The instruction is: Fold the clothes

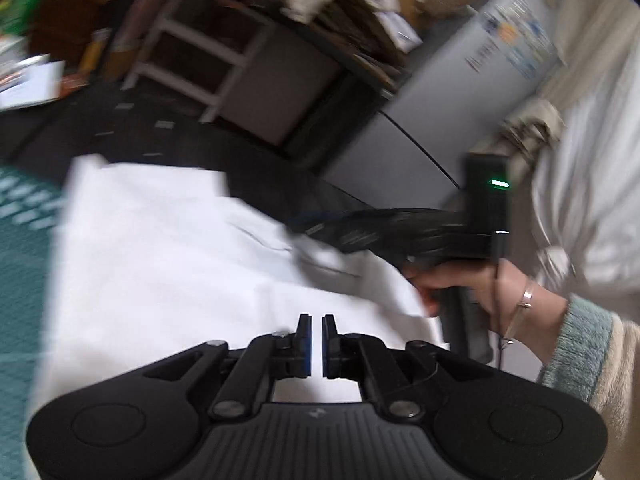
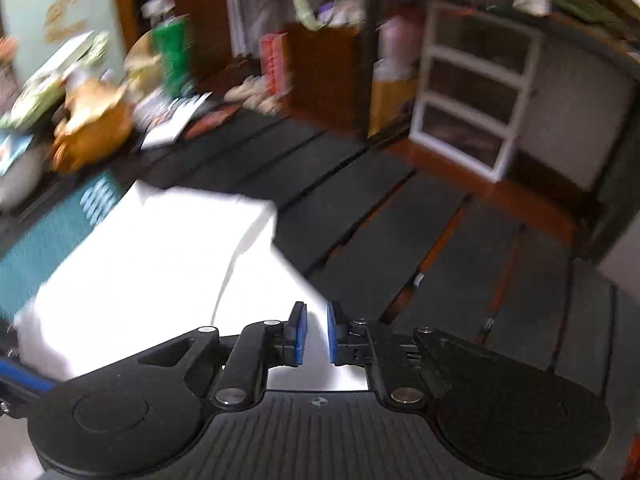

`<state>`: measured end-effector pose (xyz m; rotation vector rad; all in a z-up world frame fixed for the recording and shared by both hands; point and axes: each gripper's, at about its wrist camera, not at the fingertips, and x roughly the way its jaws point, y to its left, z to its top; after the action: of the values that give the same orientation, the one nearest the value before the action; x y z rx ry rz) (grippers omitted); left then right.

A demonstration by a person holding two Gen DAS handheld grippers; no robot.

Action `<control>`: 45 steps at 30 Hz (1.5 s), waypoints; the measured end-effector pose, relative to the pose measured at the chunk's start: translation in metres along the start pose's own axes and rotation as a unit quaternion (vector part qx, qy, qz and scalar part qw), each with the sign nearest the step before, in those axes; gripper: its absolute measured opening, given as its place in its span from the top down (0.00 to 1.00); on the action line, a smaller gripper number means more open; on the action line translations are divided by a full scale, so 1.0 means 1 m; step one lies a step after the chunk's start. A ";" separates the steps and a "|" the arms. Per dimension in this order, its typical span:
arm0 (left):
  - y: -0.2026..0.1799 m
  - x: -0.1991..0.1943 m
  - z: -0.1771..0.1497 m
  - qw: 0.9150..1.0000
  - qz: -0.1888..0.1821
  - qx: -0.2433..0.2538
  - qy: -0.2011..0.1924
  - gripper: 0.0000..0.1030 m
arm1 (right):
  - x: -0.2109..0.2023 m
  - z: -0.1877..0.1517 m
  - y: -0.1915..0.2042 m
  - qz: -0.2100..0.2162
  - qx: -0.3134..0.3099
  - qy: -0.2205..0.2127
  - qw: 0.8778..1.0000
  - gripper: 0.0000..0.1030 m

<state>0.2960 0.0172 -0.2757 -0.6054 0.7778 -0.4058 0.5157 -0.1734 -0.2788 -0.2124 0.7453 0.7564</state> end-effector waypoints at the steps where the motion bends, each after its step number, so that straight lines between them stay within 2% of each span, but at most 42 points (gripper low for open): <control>1: 0.005 -0.002 0.001 1.000 0.006 -0.005 -0.004 0.98 | 0.001 0.006 0.007 0.023 -0.008 -0.008 1.000 0.88; 2: 0.017 -0.007 0.003 1.000 0.023 -0.017 -0.012 0.98 | 0.002 0.013 0.013 0.045 -0.015 -0.016 0.999 0.88; 4: 0.031 -0.007 0.005 0.999 0.032 -0.040 -0.015 0.98 | 0.013 0.024 0.033 0.064 -0.045 -0.011 0.997 0.88; 5: 0.040 -0.007 0.006 0.998 0.036 -0.057 -0.017 0.98 | 0.023 0.032 0.049 0.072 -0.072 -0.003 0.995 0.88; 8: 0.048 -0.004 0.003 0.997 0.037 -0.063 -0.018 0.98 | 0.063 0.044 0.074 0.084 -0.100 0.025 0.991 0.89; 11: 0.043 -0.003 0.002 0.998 0.037 -0.054 -0.021 0.98 | 0.077 0.042 0.080 0.082 -0.106 0.048 0.990 0.89; 16: 0.049 -0.003 0.002 0.997 0.027 -0.065 -0.024 0.98 | 0.092 0.049 0.080 0.067 -0.108 0.032 0.991 0.89; 19: 0.053 -0.003 0.003 0.997 0.023 -0.072 -0.024 0.98 | 0.092 0.058 0.086 0.041 -0.109 0.036 0.993 0.89; 21: 0.054 -0.002 0.004 0.997 0.021 -0.072 -0.025 0.98 | 0.084 0.063 0.089 0.080 -0.095 0.022 0.992 0.89; 22: 0.054 -0.002 0.004 0.997 0.022 -0.073 -0.024 0.98 | 0.087 0.064 0.092 0.082 -0.096 0.026 0.992 0.89; 24: 0.054 -0.002 0.006 0.997 0.023 -0.077 -0.021 0.98 | 0.096 0.061 0.100 0.071 -0.114 0.055 0.989 0.88; 26: 0.054 -0.005 0.008 0.996 0.022 -0.084 -0.016 0.98 | 0.100 0.060 0.106 0.044 -0.121 0.048 0.990 0.88; 27: 0.055 -0.008 0.008 0.996 0.021 -0.084 -0.017 0.98 | 0.098 0.061 0.106 0.037 -0.113 0.044 0.992 0.88; 29: 0.057 -0.014 0.007 0.996 0.020 -0.086 -0.021 0.97 | 0.076 0.067 0.101 0.042 -0.079 -0.001 0.996 0.88; 31: 0.061 -0.022 0.006 0.995 0.015 -0.091 -0.028 0.97 | 0.056 0.067 0.101 0.076 -0.067 -0.021 0.995 0.88; 32: 0.063 -0.024 0.005 0.995 0.014 -0.093 -0.032 0.97 | 0.041 0.062 0.106 0.113 -0.074 -0.023 0.991 0.90; 35: 0.068 -0.023 0.003 0.994 0.009 -0.103 -0.039 0.97 | 0.041 0.047 0.120 0.136 -0.091 0.018 0.986 0.91; 37: 0.070 -0.020 0.002 0.993 0.009 -0.108 -0.039 0.97 | 0.053 0.038 0.125 0.132 -0.101 0.043 0.985 0.91; 39: 0.071 -0.019 0.000 0.994 0.011 -0.101 -0.041 0.98 | 0.065 0.036 0.123 0.126 -0.088 0.034 0.988 0.94; 43: 0.073 -0.021 -0.002 0.995 0.007 -0.093 -0.040 0.99 | 0.090 0.035 0.113 0.112 -0.056 0.014 0.992 0.94; 44: 0.074 -0.021 -0.002 0.995 0.005 -0.093 -0.040 0.99 | 0.096 0.038 0.109 0.108 -0.045 0.008 0.993 0.99; 45: 0.075 -0.022 -0.002 0.995 0.004 -0.094 -0.039 0.99 | 0.098 0.039 0.107 0.106 -0.037 0.005 0.994 1.00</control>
<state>0.2892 0.0854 -0.3136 -0.7907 0.7474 -0.3018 0.5109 -0.0265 -0.3085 -0.2069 0.7579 0.9858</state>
